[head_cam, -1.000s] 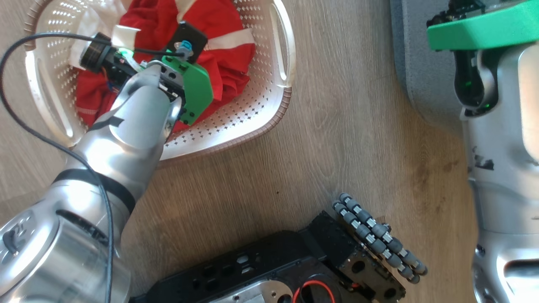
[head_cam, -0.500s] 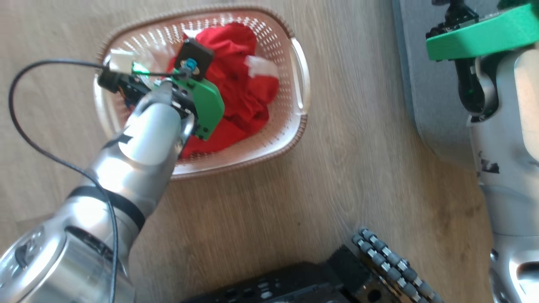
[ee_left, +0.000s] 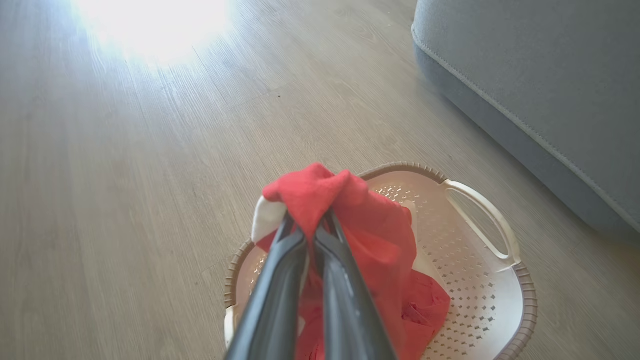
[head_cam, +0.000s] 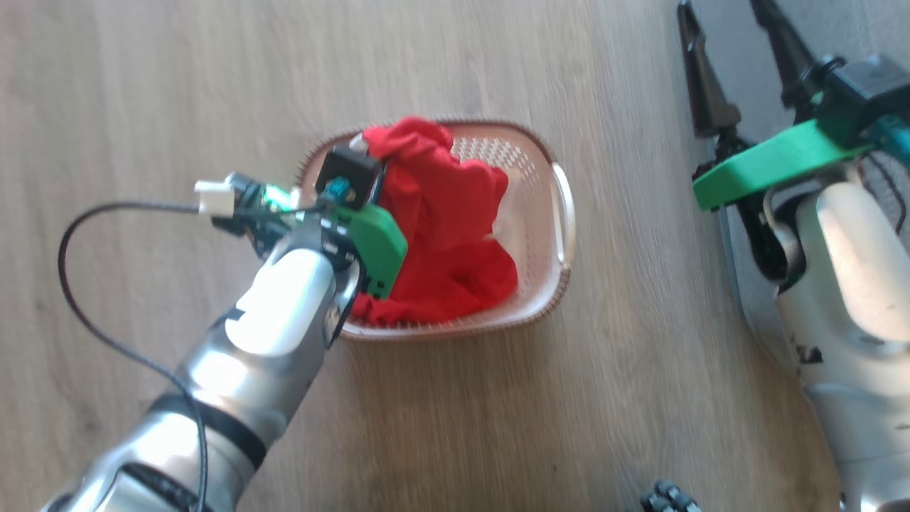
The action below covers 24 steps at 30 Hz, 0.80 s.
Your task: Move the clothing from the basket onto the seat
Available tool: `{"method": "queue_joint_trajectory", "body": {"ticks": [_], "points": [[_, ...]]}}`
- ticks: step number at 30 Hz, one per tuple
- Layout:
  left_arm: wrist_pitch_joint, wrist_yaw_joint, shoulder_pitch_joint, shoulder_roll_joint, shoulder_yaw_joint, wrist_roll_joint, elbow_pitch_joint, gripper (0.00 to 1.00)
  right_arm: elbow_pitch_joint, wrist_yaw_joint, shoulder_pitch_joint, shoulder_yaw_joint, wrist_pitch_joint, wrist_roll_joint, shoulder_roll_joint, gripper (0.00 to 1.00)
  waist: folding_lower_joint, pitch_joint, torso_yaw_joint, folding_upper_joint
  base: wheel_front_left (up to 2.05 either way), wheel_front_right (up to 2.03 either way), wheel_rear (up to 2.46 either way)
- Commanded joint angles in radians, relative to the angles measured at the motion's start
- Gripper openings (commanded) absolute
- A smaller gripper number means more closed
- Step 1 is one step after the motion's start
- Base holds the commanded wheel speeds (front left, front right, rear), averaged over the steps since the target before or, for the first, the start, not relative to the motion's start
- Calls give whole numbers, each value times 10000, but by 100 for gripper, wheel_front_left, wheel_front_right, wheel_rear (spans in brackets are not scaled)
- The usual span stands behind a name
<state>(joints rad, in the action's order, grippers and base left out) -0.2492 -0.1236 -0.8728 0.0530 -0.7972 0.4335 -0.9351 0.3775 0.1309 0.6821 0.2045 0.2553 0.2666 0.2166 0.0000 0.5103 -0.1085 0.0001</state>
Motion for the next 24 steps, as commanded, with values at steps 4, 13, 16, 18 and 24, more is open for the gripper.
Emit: {"method": "queue_joint_trajectory", "body": {"ticks": [4, 13, 16, 18, 24], "points": [[-125, 49, 839, 336, 859, -251, 871, 0, 15, -2, -671, 254, 65, 180, 103, 100, 0, -1825, 889, -1, 0, 0, 0], [-125, 306, 1899, 363, 1812, -675, 1939, 0, 326, -2, -1549, 607, 65, 324, 46, 100, 0, -3191, 1243, -1, 0, 0, 0], [-125, 411, 2101, 336, 2110, -871, 2385, 0, 422, -2, -1833, 663, 65, 377, 10, 100, 0, -3547, 1328, -1, 0, 0, 0], [-125, 484, 2164, 319, 2302, -1019, 2730, 0, 479, -2, -2002, 712, 65, 405, -15, 100, 0, -3716, 1370, -1, 0, 0, 0], [-125, 631, 2110, 245, 2833, -1495, 3987, 0, 608, -2, -2387, 882, 65, 419, -67, 100, 0, -4038, 1470, -1, 0, 0, 0]]}}
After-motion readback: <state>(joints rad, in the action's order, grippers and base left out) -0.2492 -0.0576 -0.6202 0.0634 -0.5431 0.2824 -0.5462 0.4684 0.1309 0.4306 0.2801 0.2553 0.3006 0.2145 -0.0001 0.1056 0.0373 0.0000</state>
